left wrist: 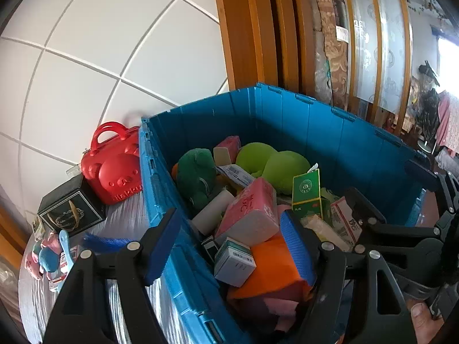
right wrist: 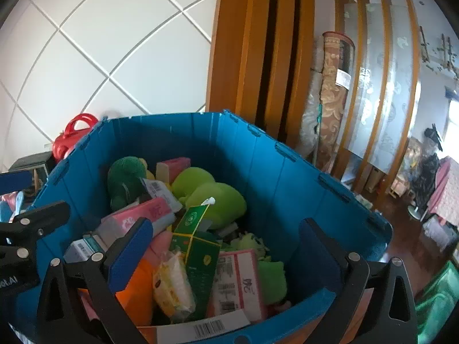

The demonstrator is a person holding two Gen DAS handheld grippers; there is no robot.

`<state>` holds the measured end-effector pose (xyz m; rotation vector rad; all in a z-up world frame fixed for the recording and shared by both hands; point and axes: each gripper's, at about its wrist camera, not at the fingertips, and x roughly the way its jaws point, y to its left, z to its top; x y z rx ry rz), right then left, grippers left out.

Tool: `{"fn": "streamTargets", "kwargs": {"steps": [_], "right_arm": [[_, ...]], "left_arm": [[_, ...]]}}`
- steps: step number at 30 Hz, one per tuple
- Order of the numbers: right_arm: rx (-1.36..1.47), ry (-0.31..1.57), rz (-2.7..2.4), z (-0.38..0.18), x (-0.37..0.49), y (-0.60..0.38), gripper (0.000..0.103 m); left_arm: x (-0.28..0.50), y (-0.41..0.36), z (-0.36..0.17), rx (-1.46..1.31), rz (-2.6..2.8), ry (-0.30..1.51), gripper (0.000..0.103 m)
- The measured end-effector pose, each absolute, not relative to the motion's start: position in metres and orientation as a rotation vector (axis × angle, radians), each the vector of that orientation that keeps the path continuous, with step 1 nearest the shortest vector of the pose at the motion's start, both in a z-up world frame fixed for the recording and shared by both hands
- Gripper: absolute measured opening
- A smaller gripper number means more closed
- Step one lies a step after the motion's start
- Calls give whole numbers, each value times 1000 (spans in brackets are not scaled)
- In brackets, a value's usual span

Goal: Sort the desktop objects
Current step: 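Return both tools to the bed toward the blue boomerang toy and blue brush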

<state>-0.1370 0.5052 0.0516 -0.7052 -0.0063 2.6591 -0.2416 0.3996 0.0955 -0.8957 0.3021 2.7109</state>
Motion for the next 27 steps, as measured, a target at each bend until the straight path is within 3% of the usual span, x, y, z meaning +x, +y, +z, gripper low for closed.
{"fn": "streamTargets", "kwargs": {"steps": [27], "right_arm": [[-709,-41,2690,63,-115,476,103]], "left_arm": [[-212,364,102,-875,2733,232,72]]}}
